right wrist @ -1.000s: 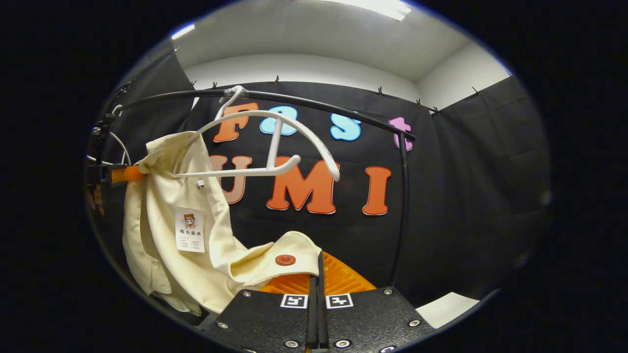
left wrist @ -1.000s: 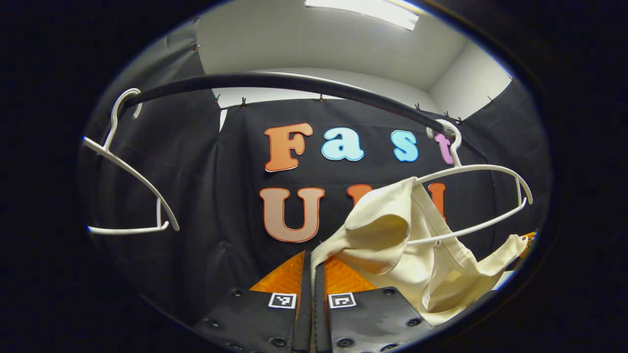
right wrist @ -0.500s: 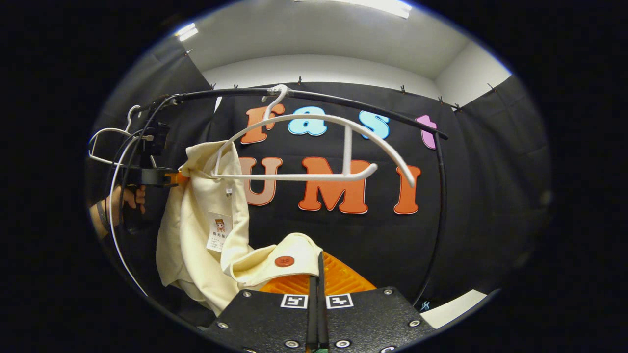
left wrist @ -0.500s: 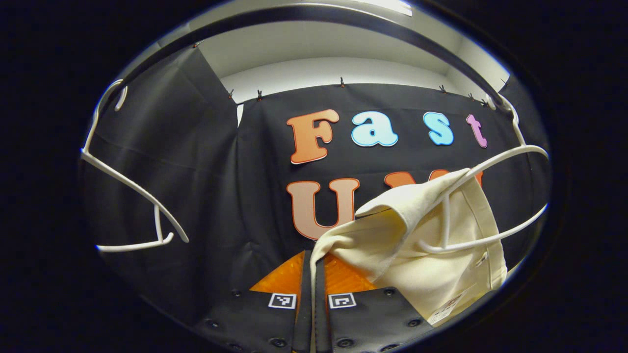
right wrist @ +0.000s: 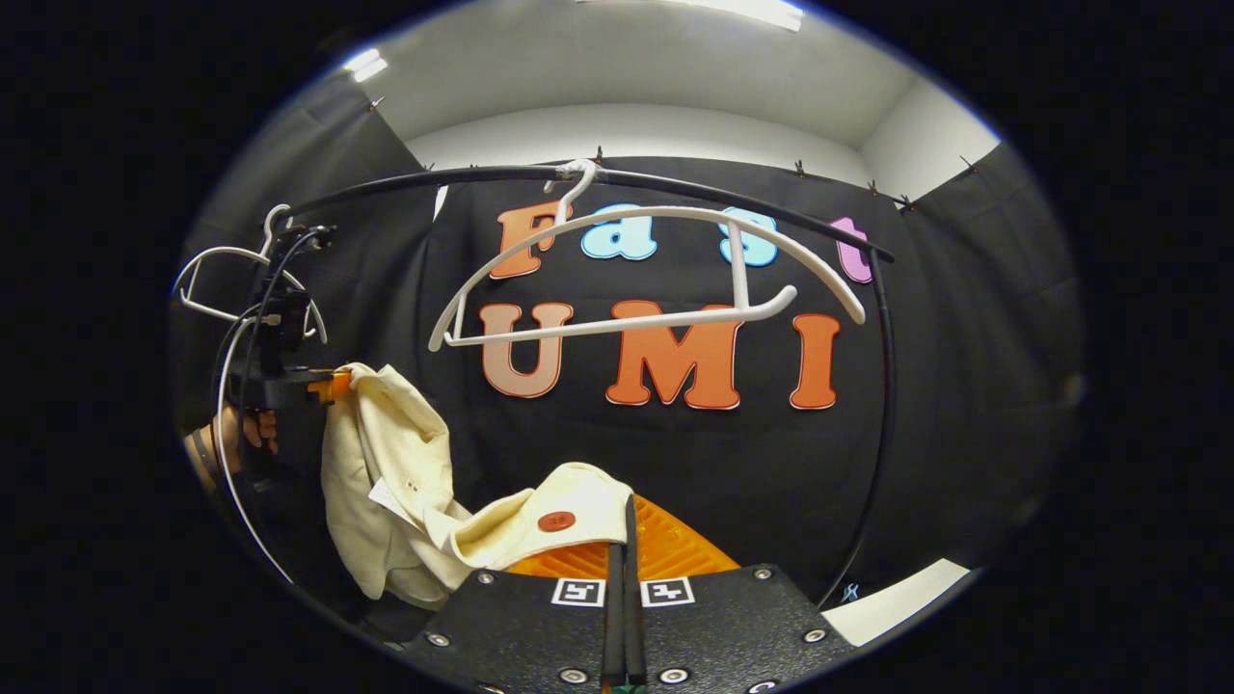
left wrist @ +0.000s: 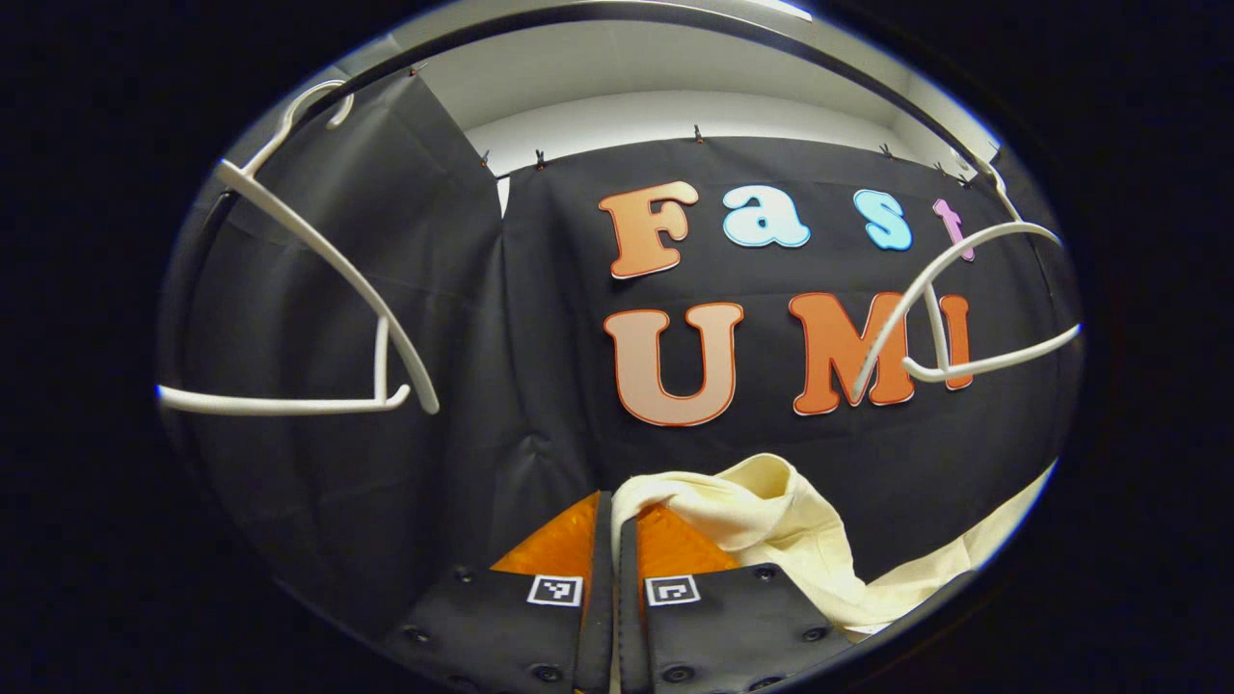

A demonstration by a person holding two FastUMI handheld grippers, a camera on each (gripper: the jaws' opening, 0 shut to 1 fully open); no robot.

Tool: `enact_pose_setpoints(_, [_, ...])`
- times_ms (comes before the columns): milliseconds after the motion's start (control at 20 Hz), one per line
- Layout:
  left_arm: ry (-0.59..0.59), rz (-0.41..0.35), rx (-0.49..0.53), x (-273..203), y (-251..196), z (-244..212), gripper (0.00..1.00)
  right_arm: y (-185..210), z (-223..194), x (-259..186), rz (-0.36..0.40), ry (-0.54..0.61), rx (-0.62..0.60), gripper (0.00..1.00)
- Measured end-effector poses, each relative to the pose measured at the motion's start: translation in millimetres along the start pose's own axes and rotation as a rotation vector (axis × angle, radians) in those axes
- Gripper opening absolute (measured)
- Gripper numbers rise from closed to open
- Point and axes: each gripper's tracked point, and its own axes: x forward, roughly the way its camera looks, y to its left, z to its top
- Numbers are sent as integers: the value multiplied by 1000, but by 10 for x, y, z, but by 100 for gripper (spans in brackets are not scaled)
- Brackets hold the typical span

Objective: Grasp the clothes on the hanger with both hands and then place them into the laundry hamper below.

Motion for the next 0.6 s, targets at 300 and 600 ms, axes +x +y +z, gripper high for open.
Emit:
enact_pose_setpoints(300, [4, -81, 12, -615, -42, -141, 10, 54, 67, -257, 19, -5, -2, 0])
enact_pose_setpoints(600, [103, -226, -39, -1240, -510, -539, 10, 302, -190, -468, 75, 64, 7, 0])
